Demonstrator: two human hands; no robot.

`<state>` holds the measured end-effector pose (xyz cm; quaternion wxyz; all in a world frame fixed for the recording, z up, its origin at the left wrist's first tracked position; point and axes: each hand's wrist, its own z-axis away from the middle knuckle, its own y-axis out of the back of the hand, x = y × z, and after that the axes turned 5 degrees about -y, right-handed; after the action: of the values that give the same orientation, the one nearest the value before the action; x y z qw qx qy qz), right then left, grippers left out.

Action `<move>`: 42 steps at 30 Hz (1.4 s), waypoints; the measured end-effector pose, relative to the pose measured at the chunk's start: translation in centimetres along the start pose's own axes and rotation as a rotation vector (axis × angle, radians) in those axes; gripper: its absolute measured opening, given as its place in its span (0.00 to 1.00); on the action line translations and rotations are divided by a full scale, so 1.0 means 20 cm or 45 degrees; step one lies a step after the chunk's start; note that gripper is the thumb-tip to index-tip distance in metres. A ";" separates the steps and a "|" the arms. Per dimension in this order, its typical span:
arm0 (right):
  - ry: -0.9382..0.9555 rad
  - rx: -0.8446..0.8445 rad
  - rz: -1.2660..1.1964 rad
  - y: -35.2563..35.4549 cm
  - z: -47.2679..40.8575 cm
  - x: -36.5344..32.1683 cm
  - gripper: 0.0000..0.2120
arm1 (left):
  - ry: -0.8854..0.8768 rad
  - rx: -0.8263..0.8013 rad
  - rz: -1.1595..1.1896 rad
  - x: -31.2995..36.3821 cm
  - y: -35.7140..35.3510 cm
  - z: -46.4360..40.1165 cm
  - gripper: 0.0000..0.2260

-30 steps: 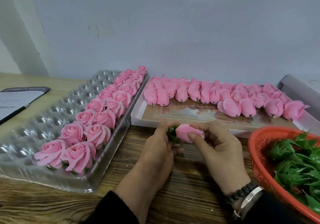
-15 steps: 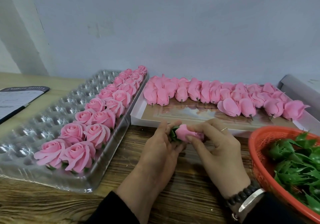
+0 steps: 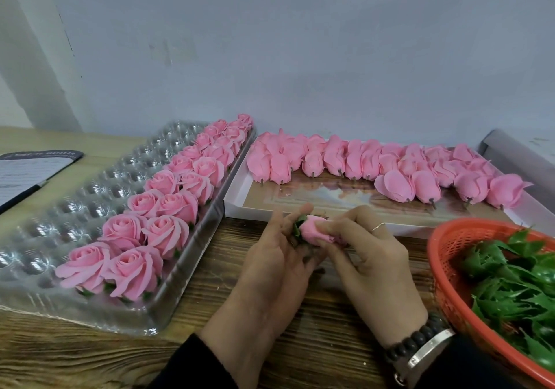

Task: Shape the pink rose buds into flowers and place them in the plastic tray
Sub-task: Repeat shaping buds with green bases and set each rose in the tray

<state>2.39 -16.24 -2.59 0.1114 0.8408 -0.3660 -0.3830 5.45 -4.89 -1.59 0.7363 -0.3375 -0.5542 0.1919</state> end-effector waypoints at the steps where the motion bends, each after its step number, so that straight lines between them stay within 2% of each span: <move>1: -0.018 -0.019 -0.012 0.00 0.00 0.00 0.05 | 0.006 -0.012 -0.027 -0.01 0.00 0.00 0.21; 7: -0.060 -0.006 -0.013 0.00 0.00 0.02 0.04 | 0.011 -0.139 -0.054 -0.01 0.00 0.01 0.18; 9: -0.089 -0.005 -0.041 0.00 -0.01 0.01 0.04 | -0.006 -0.201 -0.168 0.00 0.02 0.01 0.17; 11: -0.137 0.001 -0.077 0.01 -0.01 0.01 0.05 | -0.087 -0.285 -0.414 0.02 0.04 0.00 0.22; 13: -0.159 0.001 -0.085 0.02 -0.02 0.01 0.08 | -0.271 -0.338 -0.885 0.03 0.05 0.00 0.25; 15: -0.148 -0.013 -0.083 0.02 -0.02 0.01 0.09 | -0.496 -0.307 -1.404 0.02 0.06 0.00 0.24; 16: -0.143 -0.031 -0.092 0.02 -0.02 0.01 0.09 | -0.593 -0.275 -1.570 0.01 0.07 0.00 0.22; 21: -0.089 -0.150 -0.202 0.01 0.00 -0.03 0.08 | -0.767 -0.209 -1.679 0.01 0.06 0.00 0.11; 27: -0.047 -0.244 -0.236 0.00 0.00 -0.07 0.07 | -0.554 -0.190 -1.545 0.01 0.01 0.05 0.02; 29: -0.061 -0.266 -0.235 0.00 0.00 -0.07 0.08 | -0.521 -0.227 -1.478 0.01 0.00 0.05 0.04; 31: -0.036 -0.275 -0.221 0.01 0.00 -0.07 0.09 | -0.437 -0.291 -1.297 0.02 -0.01 0.06 0.09; 33: -0.008 -0.209 -0.237 0.01 0.00 -0.08 0.13 | -0.344 -0.304 -1.041 0.02 -0.01 0.06 0.05; 34: -0.030 -0.147 -0.282 0.01 0.00 -0.07 0.16 | -0.308 -0.269 -0.917 0.02 -0.01 0.06 0.03; 36: -0.146 -0.040 -0.379 0.01 0.00 -0.07 0.18 | -0.264 -0.185 -0.671 0.01 0.01 0.04 0.11; 38: -0.266 0.007 -0.404 -0.01 0.00 -0.05 0.20 | -0.267 -0.089 -0.464 0.01 0.00 0.03 0.12; 40: -0.354 -0.042 -0.386 -0.03 0.01 -0.03 0.24 | -0.261 0.003 -0.270 0.02 -0.01 0.01 0.14; 42: -0.406 -0.160 -0.403 -0.06 0.01 -0.04 0.23 | -0.216 0.023 -0.115 0.02 -0.01 0.01 0.12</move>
<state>2.52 -14.88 -2.91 0.0430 0.8080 -0.2179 -0.5457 5.45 -4.78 -1.10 0.6976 -0.2879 -0.6276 0.1913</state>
